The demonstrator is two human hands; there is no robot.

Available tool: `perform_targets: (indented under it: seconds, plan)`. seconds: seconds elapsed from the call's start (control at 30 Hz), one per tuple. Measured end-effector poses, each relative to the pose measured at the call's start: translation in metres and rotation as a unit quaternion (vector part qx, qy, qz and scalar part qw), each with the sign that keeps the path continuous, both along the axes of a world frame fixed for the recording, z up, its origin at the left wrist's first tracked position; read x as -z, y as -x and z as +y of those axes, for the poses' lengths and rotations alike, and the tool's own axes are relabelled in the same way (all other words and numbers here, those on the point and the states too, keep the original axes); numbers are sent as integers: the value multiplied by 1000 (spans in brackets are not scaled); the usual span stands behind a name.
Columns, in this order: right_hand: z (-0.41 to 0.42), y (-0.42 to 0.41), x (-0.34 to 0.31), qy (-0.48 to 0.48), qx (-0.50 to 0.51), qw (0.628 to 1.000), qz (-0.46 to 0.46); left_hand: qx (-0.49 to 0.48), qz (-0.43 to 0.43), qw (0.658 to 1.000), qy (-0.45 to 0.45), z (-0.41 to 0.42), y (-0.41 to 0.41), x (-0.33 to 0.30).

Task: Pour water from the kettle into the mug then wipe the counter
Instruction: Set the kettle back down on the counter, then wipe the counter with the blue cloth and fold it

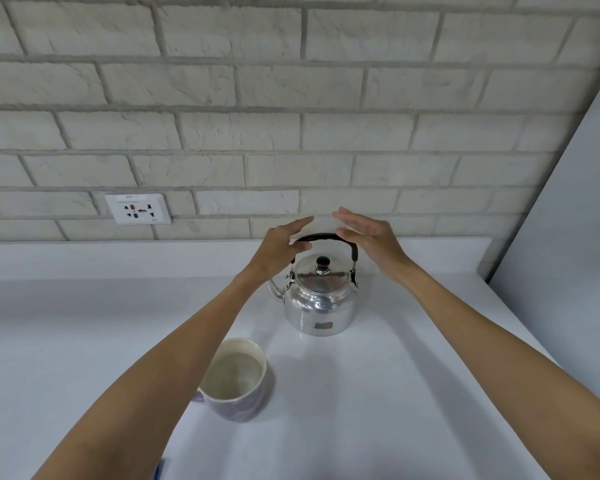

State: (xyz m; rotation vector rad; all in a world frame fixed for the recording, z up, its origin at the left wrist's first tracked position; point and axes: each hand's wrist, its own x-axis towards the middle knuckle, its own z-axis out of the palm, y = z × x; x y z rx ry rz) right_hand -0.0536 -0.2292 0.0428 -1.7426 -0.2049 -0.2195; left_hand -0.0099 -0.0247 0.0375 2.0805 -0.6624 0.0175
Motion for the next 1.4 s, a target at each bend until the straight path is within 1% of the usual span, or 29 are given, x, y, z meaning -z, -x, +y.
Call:
perform_targets:
  seconds: [0.1,0.23,0.4,0.5,0.63,0.77,0.9,1.1,1.27,1.33,1.4]
  plan:
    - [6,16,-13,-21,6,1000,-13,12,10,1000,5,9,13,-9]
    - [22,50,-27,-43,-20,999,-20,18,25,999,26,28,44,-22]
    - [52,99,-32,-65,-11,998,-18,-13,-3,998,57,59,100,-37]
    - [74,130,-29,-62,-6,998,-4,-38,-14,997,62,82,135,-39]
    - [111,169,-16,-44,-9,998,36,-57,5,995,77,114,182,-28]
    - [149,203,5,-34,-43,994,89,-96,53,989,94,147,224,-3]
    - [188,228,33,-32,-53,990,126,-139,102,980,95,174,258,26]
    - [240,248,76,-24,-18,981,191,-177,133,973,66,206,291,62]
    - [275,249,103,24,24,978,204,-233,135,963,19,234,308,86]
    - [287,246,111,64,28,978,196,-273,150,949,-51,243,315,96]
    - [297,241,119,104,35,975,191,-312,177,924,-133,251,324,104]
